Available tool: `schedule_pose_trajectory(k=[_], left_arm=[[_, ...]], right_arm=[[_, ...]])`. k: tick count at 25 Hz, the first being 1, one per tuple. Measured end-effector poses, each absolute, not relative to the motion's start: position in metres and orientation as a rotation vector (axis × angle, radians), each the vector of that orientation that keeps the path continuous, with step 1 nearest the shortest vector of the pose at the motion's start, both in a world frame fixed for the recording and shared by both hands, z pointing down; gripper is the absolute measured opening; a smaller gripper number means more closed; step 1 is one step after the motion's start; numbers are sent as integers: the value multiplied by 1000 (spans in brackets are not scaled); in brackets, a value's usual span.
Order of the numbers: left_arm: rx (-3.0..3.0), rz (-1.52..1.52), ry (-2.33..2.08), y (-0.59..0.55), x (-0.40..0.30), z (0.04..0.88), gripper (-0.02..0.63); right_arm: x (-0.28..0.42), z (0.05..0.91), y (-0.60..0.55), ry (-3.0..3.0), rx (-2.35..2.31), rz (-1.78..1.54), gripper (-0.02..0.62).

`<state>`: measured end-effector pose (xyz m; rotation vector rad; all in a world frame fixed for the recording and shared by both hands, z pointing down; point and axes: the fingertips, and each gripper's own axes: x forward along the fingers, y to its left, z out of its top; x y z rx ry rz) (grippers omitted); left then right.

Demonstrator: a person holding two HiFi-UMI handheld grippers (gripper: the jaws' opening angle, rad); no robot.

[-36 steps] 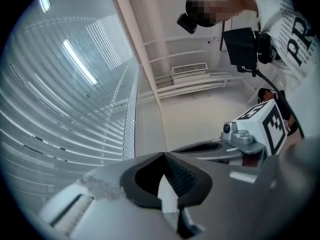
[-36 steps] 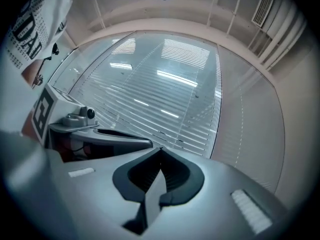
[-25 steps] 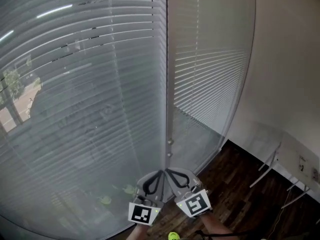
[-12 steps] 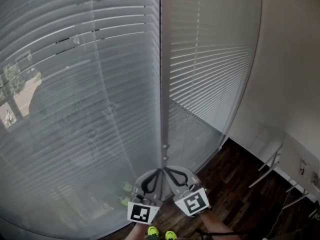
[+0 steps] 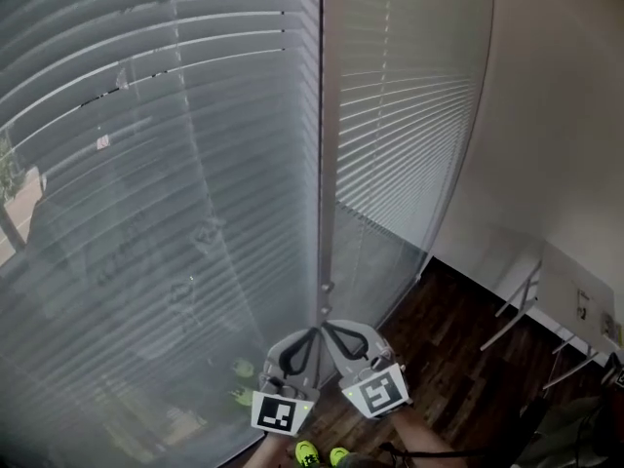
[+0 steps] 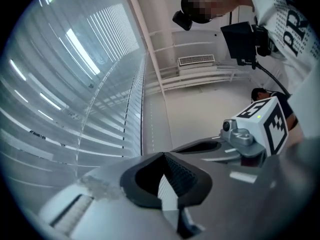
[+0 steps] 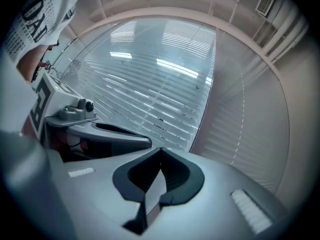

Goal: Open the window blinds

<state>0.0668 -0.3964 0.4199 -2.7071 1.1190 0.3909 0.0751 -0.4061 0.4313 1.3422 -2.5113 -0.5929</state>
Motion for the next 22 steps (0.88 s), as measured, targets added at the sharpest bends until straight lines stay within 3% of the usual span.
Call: schedule_pose_trajectory(k=[8, 11, 22], left_arm=[[-2728, 389, 1089, -412, 66, 431, -8], [-2723, 392, 1091, -415, 69, 429, -8], [-2683, 342, 1168, -443, 72, 433, -7]], right_arm=[[75, 449, -425, -2362, 1360, -682, 26], [79, 459, -438, -2279, 1328, -730, 98], [98, 476, -489, -1978, 1226, -949, 103]])
